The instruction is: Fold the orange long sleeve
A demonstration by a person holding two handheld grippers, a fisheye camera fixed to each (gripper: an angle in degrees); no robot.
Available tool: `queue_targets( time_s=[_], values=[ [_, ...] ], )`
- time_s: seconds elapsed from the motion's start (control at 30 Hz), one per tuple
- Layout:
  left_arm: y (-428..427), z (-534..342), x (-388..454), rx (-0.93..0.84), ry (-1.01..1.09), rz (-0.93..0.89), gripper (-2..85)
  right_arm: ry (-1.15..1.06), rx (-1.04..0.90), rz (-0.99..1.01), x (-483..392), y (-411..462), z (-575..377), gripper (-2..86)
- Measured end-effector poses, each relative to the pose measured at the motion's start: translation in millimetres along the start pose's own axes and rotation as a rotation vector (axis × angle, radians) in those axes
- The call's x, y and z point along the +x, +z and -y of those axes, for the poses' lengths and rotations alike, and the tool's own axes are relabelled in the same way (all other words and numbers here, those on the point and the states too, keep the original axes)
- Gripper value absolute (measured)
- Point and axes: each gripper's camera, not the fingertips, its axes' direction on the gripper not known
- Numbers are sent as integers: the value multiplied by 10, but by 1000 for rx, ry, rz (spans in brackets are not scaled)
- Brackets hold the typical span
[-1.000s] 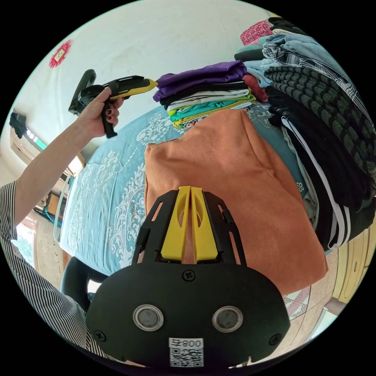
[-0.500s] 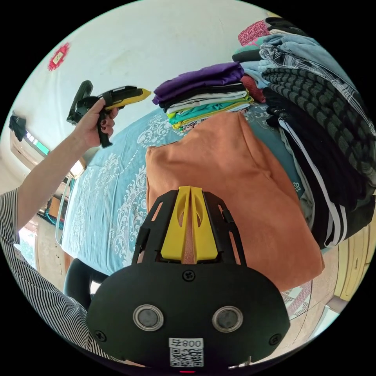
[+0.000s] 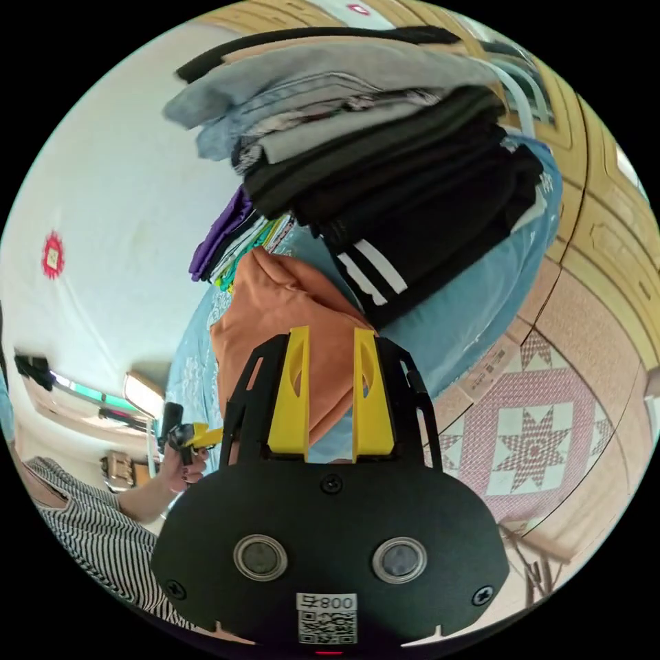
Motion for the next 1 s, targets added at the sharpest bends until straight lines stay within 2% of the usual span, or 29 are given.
queue_targets(
  time_s=[0.13,0.27,0.37,0.5,0.57,0.67,0.83,1.0],
  values=[
    [60,132,-116,-21,-12,-2,164,60,42,104,222,-68,45,92],
    [-8,148,-287,-30,-29,3,169,118,127,53,422,-262,33,123],
    [-65,191,-428,-3,-58,-66,162,126,46,138,547,-73,113,128],
    [-78,310,-486,-32,-61,-47,153,128,-55,148,565,337,309,121],
    [-157,336,-536,-56,-49,-43,142,157,-40,141,611,398,356,103],
    [-349,281,-542,-48,-20,-72,126,164,-74,327,666,475,410,62],
    [-831,56,-422,10,20,-176,112,121,-68,458,360,346,464,34],
    [-1567,-323,-121,53,95,-270,108,-57,-114,609,-546,123,510,27]
  ],
)
